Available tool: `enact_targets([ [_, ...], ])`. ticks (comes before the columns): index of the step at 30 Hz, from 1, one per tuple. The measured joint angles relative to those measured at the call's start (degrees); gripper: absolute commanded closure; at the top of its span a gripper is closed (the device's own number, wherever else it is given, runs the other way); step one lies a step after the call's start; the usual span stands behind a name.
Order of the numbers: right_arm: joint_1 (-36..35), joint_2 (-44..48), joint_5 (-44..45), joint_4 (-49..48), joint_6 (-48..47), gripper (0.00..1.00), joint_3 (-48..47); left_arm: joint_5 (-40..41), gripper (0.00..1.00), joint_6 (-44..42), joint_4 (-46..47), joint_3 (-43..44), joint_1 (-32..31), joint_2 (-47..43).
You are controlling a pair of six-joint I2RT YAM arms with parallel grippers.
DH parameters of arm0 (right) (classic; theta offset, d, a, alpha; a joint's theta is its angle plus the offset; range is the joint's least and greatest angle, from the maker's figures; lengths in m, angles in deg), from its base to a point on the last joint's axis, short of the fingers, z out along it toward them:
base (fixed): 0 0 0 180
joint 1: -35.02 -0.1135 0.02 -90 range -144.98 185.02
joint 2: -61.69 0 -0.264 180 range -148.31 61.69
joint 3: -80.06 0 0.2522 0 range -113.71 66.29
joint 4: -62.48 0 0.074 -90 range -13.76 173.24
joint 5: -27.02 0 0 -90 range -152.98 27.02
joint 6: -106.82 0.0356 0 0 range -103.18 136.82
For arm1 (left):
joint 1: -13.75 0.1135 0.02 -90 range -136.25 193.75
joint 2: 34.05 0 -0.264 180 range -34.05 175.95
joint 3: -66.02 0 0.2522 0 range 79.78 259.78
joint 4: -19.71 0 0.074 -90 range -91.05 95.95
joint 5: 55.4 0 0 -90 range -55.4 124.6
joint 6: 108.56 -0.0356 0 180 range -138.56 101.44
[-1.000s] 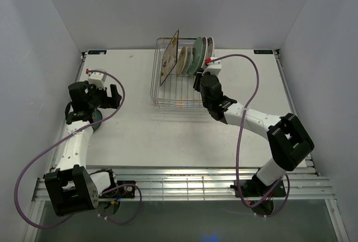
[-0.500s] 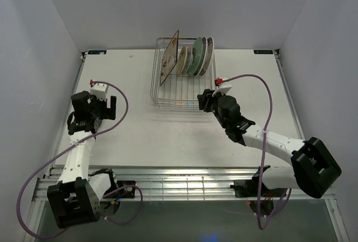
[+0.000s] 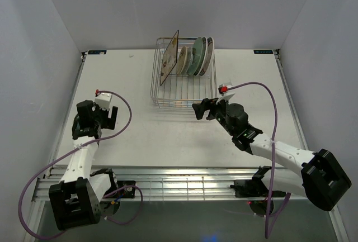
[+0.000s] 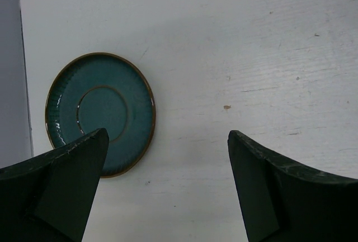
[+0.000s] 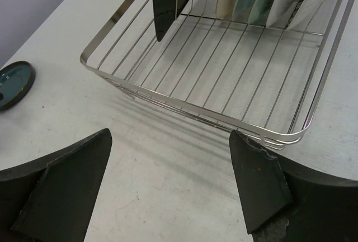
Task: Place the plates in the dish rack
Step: Pick up the plate from the corner of the board.
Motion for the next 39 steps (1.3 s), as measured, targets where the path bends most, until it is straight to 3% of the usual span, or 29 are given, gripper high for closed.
enact_targets([
  [14, 0.0, 1.0, -1.8, -0.3, 1.2, 0.09, 0.7, 7.2, 0.1, -6.0, 6.6, -4.4, 0.0, 1.7],
  [21, 0.0, -0.1, -2.0, -0.4, 1.3, 0.09, 0.7, 10.2, 0.19, -7.6, 9.2, -4.4, 0.0, 8.5],
  [39, 0.0, 0.7, -2.4, -0.4, 1.6, 0.09, 0.7, 12.2, 0.24, -9.8, 14.5, -3.3, 0.9, 18.9],
])
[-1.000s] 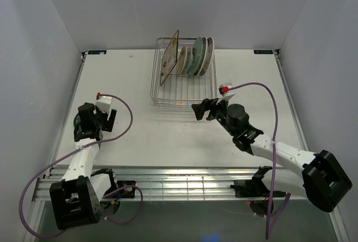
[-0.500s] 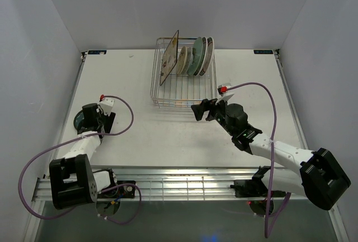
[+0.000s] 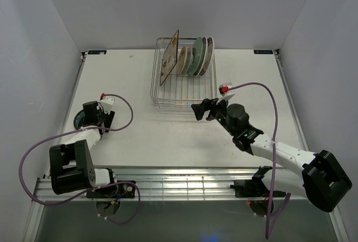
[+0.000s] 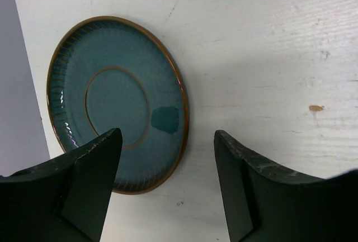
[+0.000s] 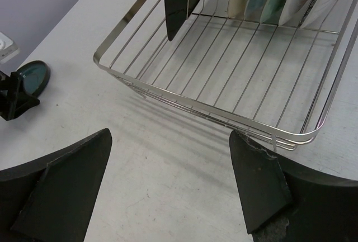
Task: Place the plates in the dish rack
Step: Pick up the plate from the corner of the board.
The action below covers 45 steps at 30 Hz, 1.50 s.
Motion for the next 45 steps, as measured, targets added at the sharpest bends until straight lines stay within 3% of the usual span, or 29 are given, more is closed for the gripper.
enact_targets([
  [8, 0.0, 1.4, 0.0, -0.1, 0.1, 0.09, 0.7, 0.9, 0.31, -0.6, 2.5, 1.3, 0.3, 3.1],
  [16, 0.0, 2.3, 0.5, 0.0, 0.1, 0.09, 1.2, 1.4, 0.53, -1.7, 3.9, 2.3, 0.5, 6.0],
  [22, 0.0, 2.6, 0.7, 0.0, 0.1, 0.09, 1.6, 2.2, 0.62, -2.4, 5.2, 3.3, 0.7, 8.4],
  [36, 0.0, 3.4, 0.7, 0.0, 0.1, 0.09, 1.7, 3.5, 1.0, -3.3, 6.0, 3.3, 0.8, 9.6],
  [45, 0.0, 3.7, 0.7, 0.0, 0.3, 0.09, 1.7, 2.1, 1.0, -3.0, 2.3, 3.3, 0.8, 7.6],
])
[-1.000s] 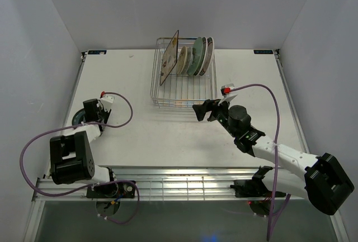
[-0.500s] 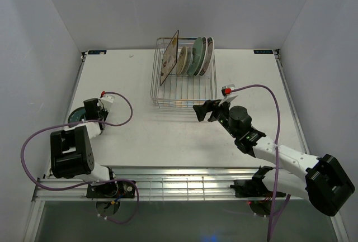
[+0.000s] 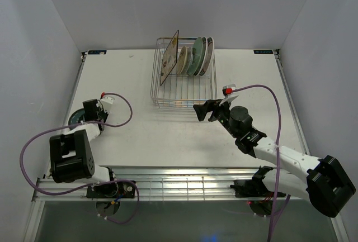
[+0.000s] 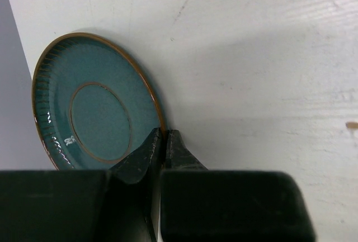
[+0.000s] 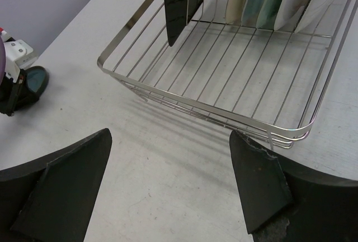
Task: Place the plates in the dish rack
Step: Pick up the plate from the corner of the board.
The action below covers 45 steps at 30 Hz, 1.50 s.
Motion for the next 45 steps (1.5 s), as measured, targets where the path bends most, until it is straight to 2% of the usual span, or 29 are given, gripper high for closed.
enact_targets([
  [12, 0.0, 0.3, 0.0, 0.0, 0.4, 0.09, 0.1, -7.6, 1.0, 3.6, -14.4, 1.2, 0.1, -12.0],
  [23, 0.0, 1.3, 0.0, 0.0, 0.4, 0.08, 1.0, -17.9, 1.0, 7.6, -23.1, 8.5, 0.1, -17.7],
  [31, 0.0, 1.6, -0.9, 0.0, 0.4, 0.06, 1.0, -22.4, 1.0, 10.8, -27.1, 13.3, 0.1, -23.5],
  [45, 0.0, 1.1, -7.0, 3.0, 5.5, 0.05, -0.2, -36.6, 1.0, 15.8, -28.8, 17.5, 0.2, -30.3],
])
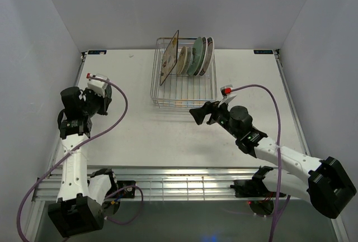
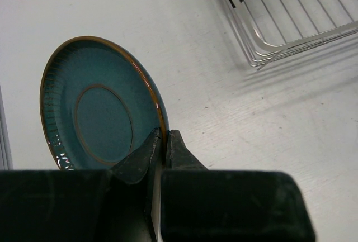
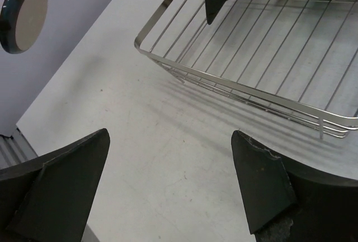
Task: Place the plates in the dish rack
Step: Pick up the plate from the corner of the board.
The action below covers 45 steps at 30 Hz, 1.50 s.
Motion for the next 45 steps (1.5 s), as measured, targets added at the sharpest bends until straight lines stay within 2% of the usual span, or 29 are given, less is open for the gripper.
enact_targets([
  [3, 0.0, -2.3, -2.5, 0.2, 2.0, 0.0, -1.7, -2.3, 1.0, 1.0, 0.4, 0.0, 0.0, -1.7],
  [10, -1.2, -11.8, -8.1, 1.1, 6.1, 0.0, -10.1, -7.1, 1.0, 2.5, 3.3, -0.5, -1.4, -4.9],
  [18, -3.8, -19.6, -9.6, 4.3, 7.4, 0.0, -21.7, -14.2, 1.0, 3.7, 6.5, -6.1, -3.7, -9.5],
  [20, -4.3, -21.1, -10.0, 4.5, 7.6, 0.04, -24.2, -16.2, 1.0, 4.3, 7.5, -7.2, -4.0, -9.5],
  [25, -5.3, -24.8, -11.7, 3.9, 9.2, 0.06, -27.2, -19.5, 1.0, 6.1, 8.3, -8.2, -4.8, -9.5],
  [33, -7.4, -33.3, -12.5, 5.4, 12.1, 0.06, -36.7, -18.9, 1.0, 6.5, 10.9, -8.3, -10.4, -9.1],
  [41, -9.2, -37.1, -12.3, 6.7, 13.4, 0.07, -44.6, -14.0, 1.0, 5.0, 12.5, -8.8, -16.3, -8.2],
  [45, -9.7, -39.8, -12.6, 7.6, 13.8, 0.11, -48.2, -11.0, 1.0, 4.0, 13.3, -8.8, -18.5, -8.0],
])
